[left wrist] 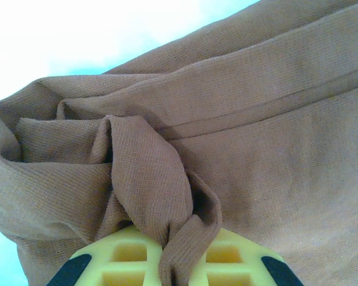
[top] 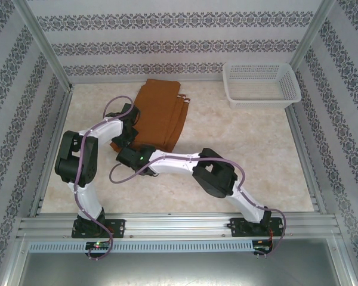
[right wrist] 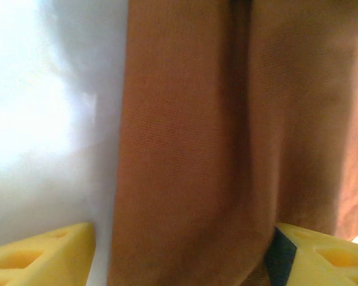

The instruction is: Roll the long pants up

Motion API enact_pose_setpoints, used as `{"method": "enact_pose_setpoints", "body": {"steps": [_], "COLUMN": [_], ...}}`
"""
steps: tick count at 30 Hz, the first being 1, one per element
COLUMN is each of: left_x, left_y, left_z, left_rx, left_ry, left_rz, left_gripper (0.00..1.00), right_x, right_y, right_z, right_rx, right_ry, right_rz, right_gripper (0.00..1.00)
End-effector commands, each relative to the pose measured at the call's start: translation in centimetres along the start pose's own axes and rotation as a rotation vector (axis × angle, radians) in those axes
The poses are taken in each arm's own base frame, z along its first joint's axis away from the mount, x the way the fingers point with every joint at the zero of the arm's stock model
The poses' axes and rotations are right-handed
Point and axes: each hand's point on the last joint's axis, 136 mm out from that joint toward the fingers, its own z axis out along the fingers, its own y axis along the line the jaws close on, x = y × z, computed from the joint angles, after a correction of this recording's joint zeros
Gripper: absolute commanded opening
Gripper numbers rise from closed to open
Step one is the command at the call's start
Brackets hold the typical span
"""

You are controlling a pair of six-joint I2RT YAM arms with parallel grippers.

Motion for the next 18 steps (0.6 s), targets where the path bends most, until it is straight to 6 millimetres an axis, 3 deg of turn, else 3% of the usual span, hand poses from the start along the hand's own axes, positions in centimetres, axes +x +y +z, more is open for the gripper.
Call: {"method": "enact_pose_setpoints", "body": {"steps": [1, 6, 8, 9, 11, 13, 15, 17, 18], "left_x": [0.8, 0.9, 0.9, 1.0, 1.1, 0.9, 0.7, -0.3, -0.8], "left_y": [0.8, 0.6, 0.6, 0.6, 0.7, 0.7, 0.4, -0.1, -0.2], "left_z": [-0.2, -0.8, -1.1, -1.3, -1.7, -2.2, -2.9, -4.3, -5.1], "left_rx": [0.003, 0.027, 0.040, 0.043, 0.052, 0.068, 0.095, 0.126, 0.132], "left_ry": [0.045, 0.051, 0.055, 0.057, 0.057, 0.053, 0.039, 0.004, -0.015], "left_rz": [0.003, -0.001, -0.007, -0.009, -0.011, -0.015, -0.008, -0.001, 0.001], "left_gripper": [0.10, 0.10, 0.10, 0.10, 0.10, 0.15, 0.36, 0.96, 1.00], "right_x": [0.5, 2.0, 2.5, 2.6, 3.1, 3.5, 3.6, 3.5, 3.4], "right_y": [-0.4, -0.9, -1.2, -1.2, -1.4, -1.4, -1.4, -1.6, -1.6], "right_z": [1.8, 3.9, 4.7, 4.9, 5.4, 5.5, 5.1, 4.4, 3.8], "right_rx": [-0.023, -0.010, -0.026, -0.046, -0.081, -0.117, -0.162, -0.199, -0.224], "right_ry": [0.029, 0.056, 0.051, 0.049, 0.052, 0.051, 0.044, 0.039, 0.031], "right_rz": [0.004, -0.002, 0.004, 0.011, 0.042, 0.064, 0.098, 0.138, 0.153], "right_gripper": [0.75, 0.71, 0.54, 0.40, 0.00, 0.00, 0.00, 0.00, 0.00]}}
